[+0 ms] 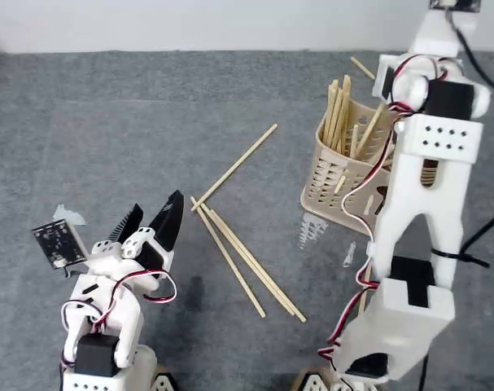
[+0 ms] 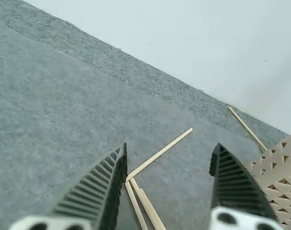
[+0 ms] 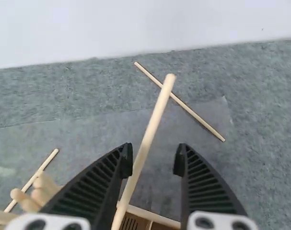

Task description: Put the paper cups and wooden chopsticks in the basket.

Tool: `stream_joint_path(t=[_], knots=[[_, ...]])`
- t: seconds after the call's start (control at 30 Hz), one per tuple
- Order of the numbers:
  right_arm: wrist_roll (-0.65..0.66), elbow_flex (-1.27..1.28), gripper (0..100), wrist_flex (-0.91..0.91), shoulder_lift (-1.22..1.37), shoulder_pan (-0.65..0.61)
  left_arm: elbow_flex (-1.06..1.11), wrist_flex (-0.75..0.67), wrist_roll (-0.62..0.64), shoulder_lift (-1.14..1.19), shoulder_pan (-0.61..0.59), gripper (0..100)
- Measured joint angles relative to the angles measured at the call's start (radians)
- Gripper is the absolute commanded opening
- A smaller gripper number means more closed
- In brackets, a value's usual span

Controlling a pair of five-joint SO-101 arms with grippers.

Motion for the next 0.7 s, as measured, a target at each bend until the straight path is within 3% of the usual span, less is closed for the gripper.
stream_joint_path(t=[0.57,0.7], knots=[[0.000,0.000,12.9,-0.017,0.077,-0.002,0.018,0.000,0.000,0.000,0.000,27],[0.000,0.000,5.5,-0.017,0.077,0.002,0.018,0.000,0.000,0.000,0.000,27]])
